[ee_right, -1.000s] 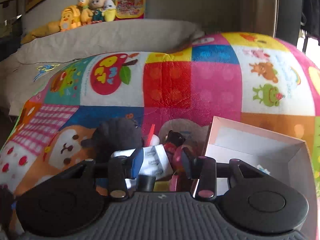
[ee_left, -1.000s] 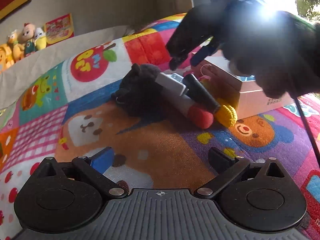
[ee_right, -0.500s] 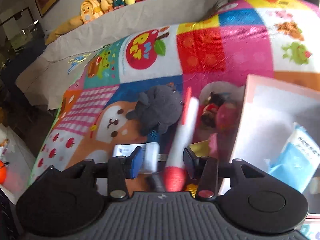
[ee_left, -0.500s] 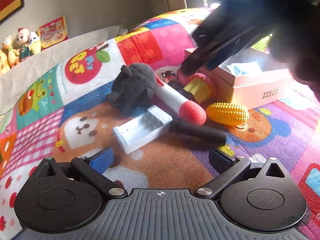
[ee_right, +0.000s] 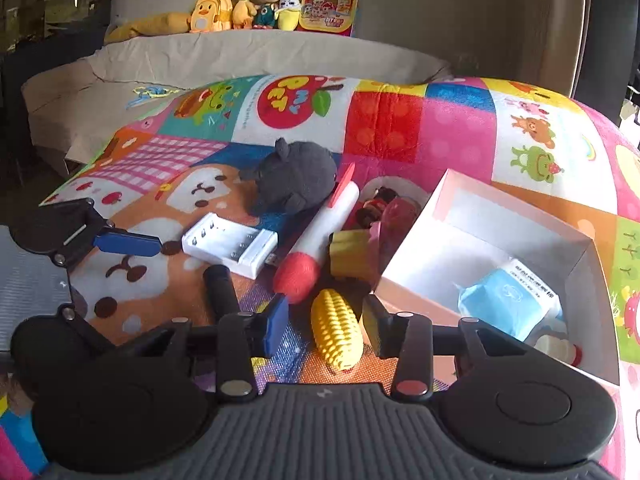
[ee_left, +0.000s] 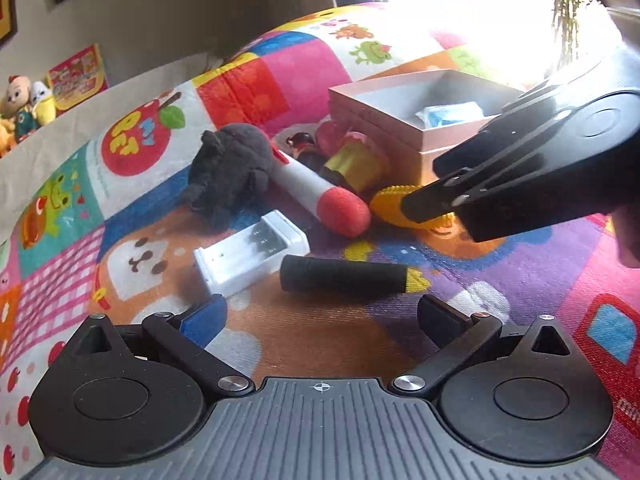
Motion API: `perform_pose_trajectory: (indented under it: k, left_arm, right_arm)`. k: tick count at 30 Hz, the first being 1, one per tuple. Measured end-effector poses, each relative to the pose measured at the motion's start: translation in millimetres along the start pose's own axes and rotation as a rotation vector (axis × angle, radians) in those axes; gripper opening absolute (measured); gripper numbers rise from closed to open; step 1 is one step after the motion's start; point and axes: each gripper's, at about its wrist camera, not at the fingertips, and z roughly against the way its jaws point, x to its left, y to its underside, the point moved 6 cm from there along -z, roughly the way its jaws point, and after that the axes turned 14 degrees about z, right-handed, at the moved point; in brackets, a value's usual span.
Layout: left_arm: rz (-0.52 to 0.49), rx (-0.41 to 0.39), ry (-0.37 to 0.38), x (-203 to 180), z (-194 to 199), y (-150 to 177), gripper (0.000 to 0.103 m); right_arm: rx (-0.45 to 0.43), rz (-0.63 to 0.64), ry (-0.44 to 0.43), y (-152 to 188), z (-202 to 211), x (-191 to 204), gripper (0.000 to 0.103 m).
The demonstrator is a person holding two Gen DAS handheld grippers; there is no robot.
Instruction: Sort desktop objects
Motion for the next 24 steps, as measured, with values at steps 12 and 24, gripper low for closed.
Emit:
perform_pose_trajectory:
  k: [12,24]
  left_arm:
    - [0.032,0.026,-0.009,-1,1,3,0.103]
    - [0.053,0.052,0.069,-3,-16,-13,0.103]
  right_arm:
    - [0.068,-0.341,-0.181,56,19,-31,0.031]
    - [0.019,-0.515,0.027,154,91,-71,0.058]
